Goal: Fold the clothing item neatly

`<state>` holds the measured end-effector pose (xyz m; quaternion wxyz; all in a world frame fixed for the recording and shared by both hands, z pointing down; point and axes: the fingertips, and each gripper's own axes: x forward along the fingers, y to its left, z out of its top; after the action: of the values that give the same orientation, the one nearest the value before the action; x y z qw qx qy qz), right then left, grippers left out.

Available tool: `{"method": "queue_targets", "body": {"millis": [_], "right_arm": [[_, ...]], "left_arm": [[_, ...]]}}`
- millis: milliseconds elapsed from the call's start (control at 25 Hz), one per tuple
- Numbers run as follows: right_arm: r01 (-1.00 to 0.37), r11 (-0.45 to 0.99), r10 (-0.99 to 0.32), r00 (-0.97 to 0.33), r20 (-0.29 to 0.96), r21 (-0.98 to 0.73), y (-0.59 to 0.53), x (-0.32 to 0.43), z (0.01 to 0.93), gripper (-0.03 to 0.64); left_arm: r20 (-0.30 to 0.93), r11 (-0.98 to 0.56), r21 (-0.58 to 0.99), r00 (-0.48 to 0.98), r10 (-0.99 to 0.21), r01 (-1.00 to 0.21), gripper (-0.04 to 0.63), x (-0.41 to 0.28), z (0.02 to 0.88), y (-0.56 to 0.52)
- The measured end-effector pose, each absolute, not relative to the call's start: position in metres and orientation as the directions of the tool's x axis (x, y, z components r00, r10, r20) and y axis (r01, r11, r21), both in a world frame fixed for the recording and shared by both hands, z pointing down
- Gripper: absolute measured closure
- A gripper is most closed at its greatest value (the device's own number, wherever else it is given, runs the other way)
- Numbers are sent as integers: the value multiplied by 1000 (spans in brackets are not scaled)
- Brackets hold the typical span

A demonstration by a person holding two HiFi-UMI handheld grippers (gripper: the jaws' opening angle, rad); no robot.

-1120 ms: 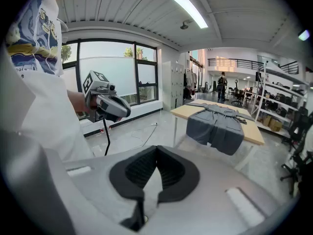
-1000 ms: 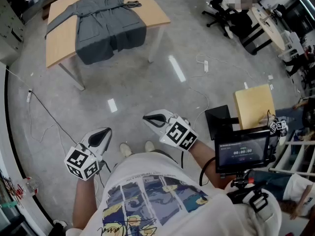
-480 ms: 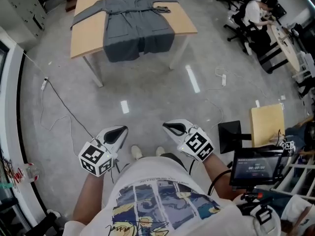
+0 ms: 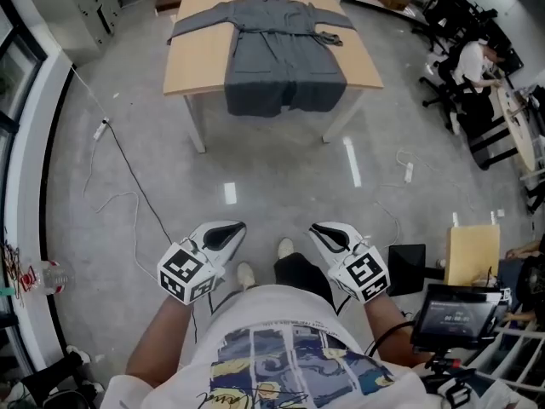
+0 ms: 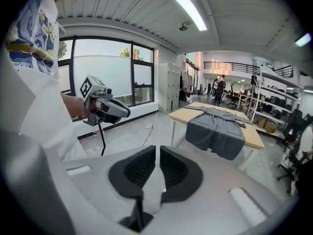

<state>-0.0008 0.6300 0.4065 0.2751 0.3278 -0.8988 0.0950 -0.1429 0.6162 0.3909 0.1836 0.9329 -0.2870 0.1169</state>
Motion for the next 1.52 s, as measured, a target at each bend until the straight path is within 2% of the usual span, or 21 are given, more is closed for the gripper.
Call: {"method": "queue_targets", "body": {"millis": [480, 760, 1080, 1520], "right_arm": [[-635, 773, -540, -671, 508, -16, 504, 26, 416, 600], [-594, 804, -510, -710, 486, -24, 392, 77, 417, 595], [-573, 820, -510, -718, 474, 14, 365, 88, 415, 583], [-626, 779, -529, -688, 497, -38, 268, 112, 438, 580]], "left_arm": [[398, -714, 263, 747, -532, -649, 588, -128, 407, 524], [400, -693, 225, 713, -576, -685, 588, -68, 393, 413], [370, -683, 188, 695, -616, -706, 588, -50, 374, 382], [377, -696, 211, 714, -590, -687, 586, -30, 387, 270]]}}
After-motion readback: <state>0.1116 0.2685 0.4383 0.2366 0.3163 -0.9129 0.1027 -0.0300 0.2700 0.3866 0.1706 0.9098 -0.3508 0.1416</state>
